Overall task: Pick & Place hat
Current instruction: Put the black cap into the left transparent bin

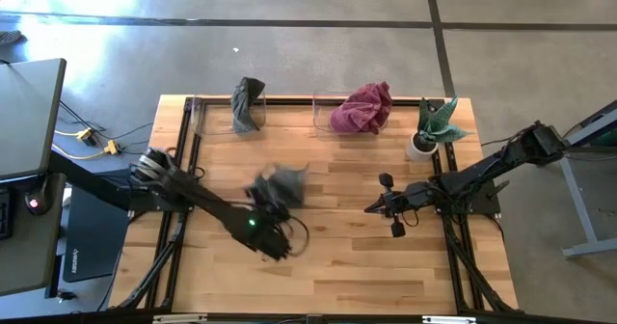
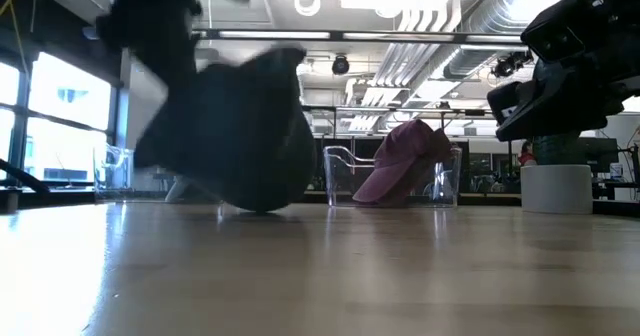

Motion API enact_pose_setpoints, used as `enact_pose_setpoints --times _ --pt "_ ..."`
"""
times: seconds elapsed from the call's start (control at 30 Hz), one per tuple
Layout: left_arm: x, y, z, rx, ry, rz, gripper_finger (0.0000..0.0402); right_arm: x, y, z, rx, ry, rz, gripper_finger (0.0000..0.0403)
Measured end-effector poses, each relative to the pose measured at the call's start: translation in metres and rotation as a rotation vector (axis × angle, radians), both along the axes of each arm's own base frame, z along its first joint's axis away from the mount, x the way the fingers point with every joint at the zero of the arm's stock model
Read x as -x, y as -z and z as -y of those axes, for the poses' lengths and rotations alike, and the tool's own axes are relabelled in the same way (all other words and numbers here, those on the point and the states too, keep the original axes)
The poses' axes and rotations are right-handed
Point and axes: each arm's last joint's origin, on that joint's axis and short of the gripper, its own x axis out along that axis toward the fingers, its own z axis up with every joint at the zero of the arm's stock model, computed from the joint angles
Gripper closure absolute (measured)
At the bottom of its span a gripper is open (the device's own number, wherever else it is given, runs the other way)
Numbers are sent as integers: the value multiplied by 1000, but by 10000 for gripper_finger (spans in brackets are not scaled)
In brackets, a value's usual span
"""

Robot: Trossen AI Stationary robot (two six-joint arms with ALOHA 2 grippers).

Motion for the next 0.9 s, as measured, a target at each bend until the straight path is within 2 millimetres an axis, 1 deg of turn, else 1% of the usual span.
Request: enact_pose_setpoints --times 0.07,0.13,0.2,0.23,0.27,0.33,0.4,0.47,0.53,0.6,0.67,0.77,0.83,0.9 --pt "-15 25 15 146 127 -25 401 0 0 0 -1 0 3 398" --pt "-35 42 32 326 292 -20 401 0 -1 0 1 8 8 396" --pt "-48 52 42 447 418 -7 401 -1 -2 0 4 19 28 398" --pt "-54 53 46 482 459 18 401 -2 -3 0 3 22 41 399" --pt "-62 51 48 498 493 59 401 -2 -4 0 0 21 52 401" --pt "-68 47 47 497 521 89 401 -3 -6 0 -3 17 70 401" --pt "-74 44 40 482 504 122 398 -3 -7 0 0 12 74 398" --pt "-79 43 30 513 468 122 387 -3 -7 0 1 11 76 396" --pt "-86 38 19 577 444 121 364 -3 -6 0 2 10 74 397" --pt "-93 29 10 647 445 116 333 -3 -6 0 7 8 70 400" --pt "-101 16 0 739 464 103 298 -2 -5 0 8 5 62 401" --pt "-107 -5 -14 876 470 60 250 -2 -5 0 4 -2 56 398" --pt "-107 -12 -20 885 475 44 229 -2 -4 0 4 -2 51 395" --pt "-110 -13 -22 777 495 77 219 -1 -3 0 8 -4 34 394"
